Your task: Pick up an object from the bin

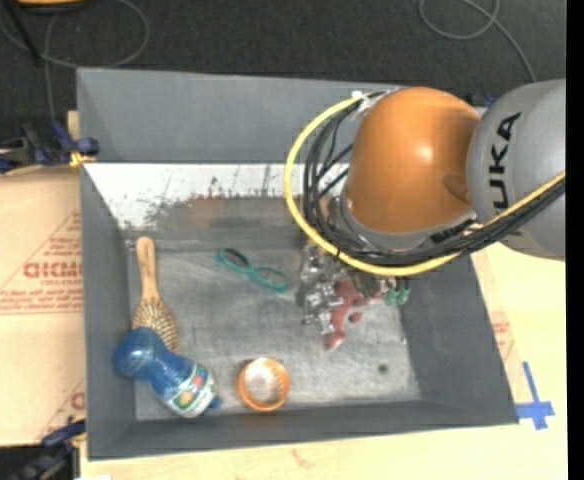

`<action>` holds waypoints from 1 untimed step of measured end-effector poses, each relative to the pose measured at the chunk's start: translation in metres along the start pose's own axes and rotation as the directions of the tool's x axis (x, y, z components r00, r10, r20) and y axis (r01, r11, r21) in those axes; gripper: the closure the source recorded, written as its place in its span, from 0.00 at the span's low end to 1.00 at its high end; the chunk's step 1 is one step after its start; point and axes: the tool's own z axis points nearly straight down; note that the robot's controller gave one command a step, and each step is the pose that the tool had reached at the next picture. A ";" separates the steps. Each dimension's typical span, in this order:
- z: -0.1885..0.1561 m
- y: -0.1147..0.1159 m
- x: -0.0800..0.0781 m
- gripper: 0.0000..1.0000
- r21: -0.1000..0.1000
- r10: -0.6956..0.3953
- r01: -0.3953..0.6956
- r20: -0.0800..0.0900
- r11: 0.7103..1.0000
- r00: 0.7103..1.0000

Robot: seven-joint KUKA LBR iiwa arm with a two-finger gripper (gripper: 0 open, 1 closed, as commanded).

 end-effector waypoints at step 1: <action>0.093 0.002 0.012 0.00 -0.002 0.080 -0.080 -0.005 0.997 0.997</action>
Offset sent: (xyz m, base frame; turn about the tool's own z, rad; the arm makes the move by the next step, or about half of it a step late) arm 0.0000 0.0000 0.0000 0.0000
